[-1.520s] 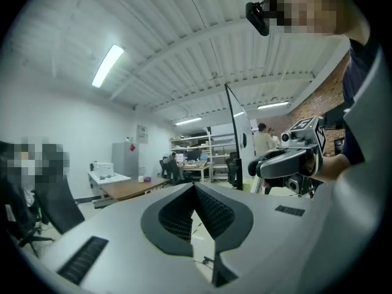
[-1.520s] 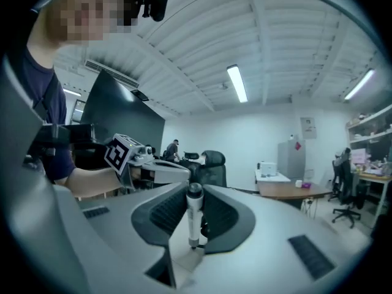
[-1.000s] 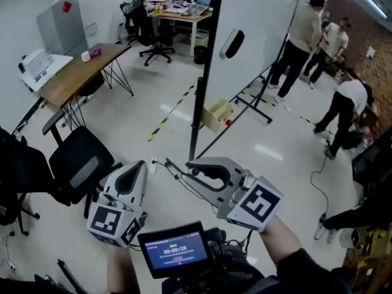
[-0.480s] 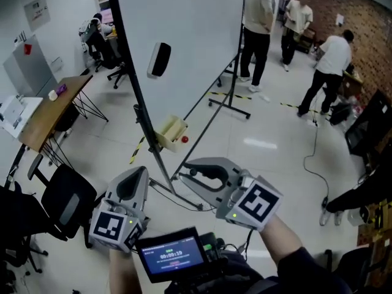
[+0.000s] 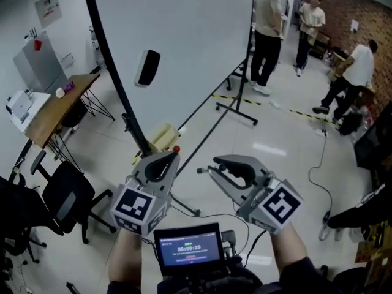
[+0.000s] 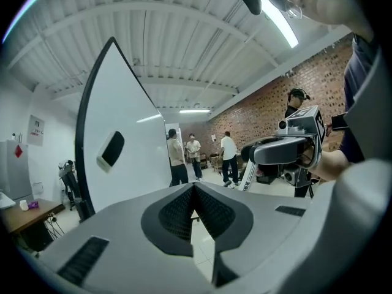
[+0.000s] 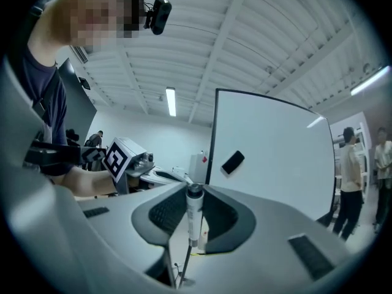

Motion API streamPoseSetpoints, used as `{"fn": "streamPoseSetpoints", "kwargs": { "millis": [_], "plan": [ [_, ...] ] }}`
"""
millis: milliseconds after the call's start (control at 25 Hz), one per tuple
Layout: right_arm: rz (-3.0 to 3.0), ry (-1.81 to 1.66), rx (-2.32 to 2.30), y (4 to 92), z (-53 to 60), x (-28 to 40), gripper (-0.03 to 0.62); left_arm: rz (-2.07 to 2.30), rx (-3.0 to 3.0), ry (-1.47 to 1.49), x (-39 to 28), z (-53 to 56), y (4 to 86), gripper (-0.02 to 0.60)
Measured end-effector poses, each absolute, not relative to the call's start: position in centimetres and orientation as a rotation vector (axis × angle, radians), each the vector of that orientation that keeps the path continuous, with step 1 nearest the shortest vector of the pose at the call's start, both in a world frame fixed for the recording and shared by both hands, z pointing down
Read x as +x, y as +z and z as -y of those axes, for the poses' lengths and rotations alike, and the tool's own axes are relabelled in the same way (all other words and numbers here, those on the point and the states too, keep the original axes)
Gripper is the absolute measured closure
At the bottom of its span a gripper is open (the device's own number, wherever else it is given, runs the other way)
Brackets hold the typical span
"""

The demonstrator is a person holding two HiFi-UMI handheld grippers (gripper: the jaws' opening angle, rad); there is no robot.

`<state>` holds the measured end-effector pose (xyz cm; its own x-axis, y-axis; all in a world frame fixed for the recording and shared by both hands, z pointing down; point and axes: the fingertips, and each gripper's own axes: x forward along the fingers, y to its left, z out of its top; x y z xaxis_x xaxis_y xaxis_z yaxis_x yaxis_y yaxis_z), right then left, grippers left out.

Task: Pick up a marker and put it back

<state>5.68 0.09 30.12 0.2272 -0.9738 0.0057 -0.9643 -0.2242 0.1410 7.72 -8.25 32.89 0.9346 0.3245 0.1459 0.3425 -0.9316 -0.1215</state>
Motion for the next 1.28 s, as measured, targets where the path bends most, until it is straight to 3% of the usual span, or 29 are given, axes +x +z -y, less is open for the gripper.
{"fn": "streamPoseSetpoints", "kwargs": {
  "millis": [600,1280],
  "plan": [
    [1.689,-0.032,2.550,32.2,-9.9,12.7,0.501,0.735,-2.864,-0.309,17.4,-1.8,34.5,0.581],
    [1.487,0.057,2.551,32.8,-6.1,21.5,0.500,0.954,-2.962,-0.273,27.3,1.3,36.9,0.581]
  ]
}}
